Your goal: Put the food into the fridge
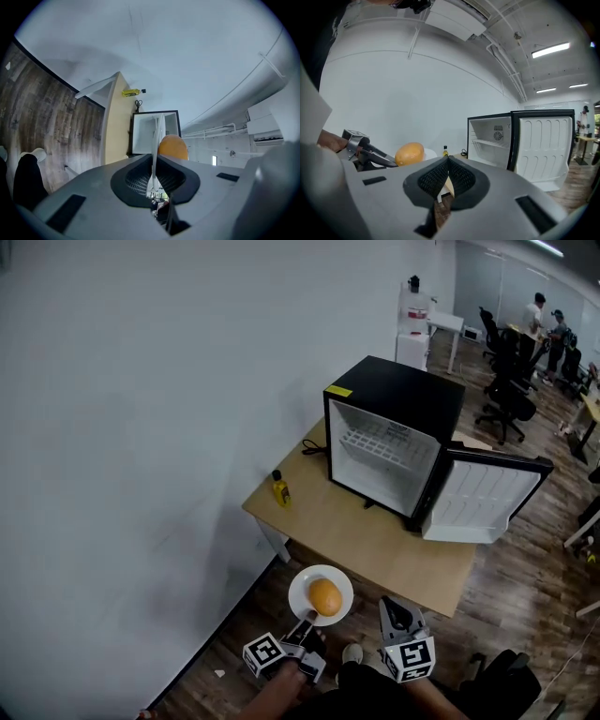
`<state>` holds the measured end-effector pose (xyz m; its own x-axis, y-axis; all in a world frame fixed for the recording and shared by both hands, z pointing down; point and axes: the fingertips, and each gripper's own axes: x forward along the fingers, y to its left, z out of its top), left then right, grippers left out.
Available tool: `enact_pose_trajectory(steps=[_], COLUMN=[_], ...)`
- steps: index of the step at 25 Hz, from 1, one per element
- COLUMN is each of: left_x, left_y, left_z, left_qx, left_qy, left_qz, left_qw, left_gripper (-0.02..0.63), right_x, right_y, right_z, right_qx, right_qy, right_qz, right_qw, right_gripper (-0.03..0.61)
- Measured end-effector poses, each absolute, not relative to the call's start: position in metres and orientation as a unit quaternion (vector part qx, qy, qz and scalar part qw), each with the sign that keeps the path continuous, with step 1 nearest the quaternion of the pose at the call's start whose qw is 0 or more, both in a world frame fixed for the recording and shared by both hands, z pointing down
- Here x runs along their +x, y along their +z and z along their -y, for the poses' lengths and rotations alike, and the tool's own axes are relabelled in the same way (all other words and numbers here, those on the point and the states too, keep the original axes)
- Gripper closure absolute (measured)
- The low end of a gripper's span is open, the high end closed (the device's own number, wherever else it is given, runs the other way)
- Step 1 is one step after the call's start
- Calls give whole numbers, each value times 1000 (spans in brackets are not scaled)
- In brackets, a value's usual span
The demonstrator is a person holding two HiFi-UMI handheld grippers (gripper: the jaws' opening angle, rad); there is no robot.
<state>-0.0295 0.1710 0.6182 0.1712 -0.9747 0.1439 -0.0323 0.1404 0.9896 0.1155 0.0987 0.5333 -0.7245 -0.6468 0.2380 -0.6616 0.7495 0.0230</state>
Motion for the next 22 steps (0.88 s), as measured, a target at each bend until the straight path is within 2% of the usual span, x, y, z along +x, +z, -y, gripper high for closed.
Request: enact_pose_trajectory(steps=[9, 22], left_x=[-21, -29], left_y=[618, 606], left_z=[-66, 13], left_qx=[516, 523], left_qy=[-408, -397], left_qz=[487, 490], left_qw=[574, 573], left_gripper=[586, 586], right_x=[123, 121], right_y=[539, 550], right_z=[-12, 49], right_qx=[356, 357], right_qy=[41, 59], right_qz=[927, 926], right_qw=[115, 110], right_gripper=[518, 518])
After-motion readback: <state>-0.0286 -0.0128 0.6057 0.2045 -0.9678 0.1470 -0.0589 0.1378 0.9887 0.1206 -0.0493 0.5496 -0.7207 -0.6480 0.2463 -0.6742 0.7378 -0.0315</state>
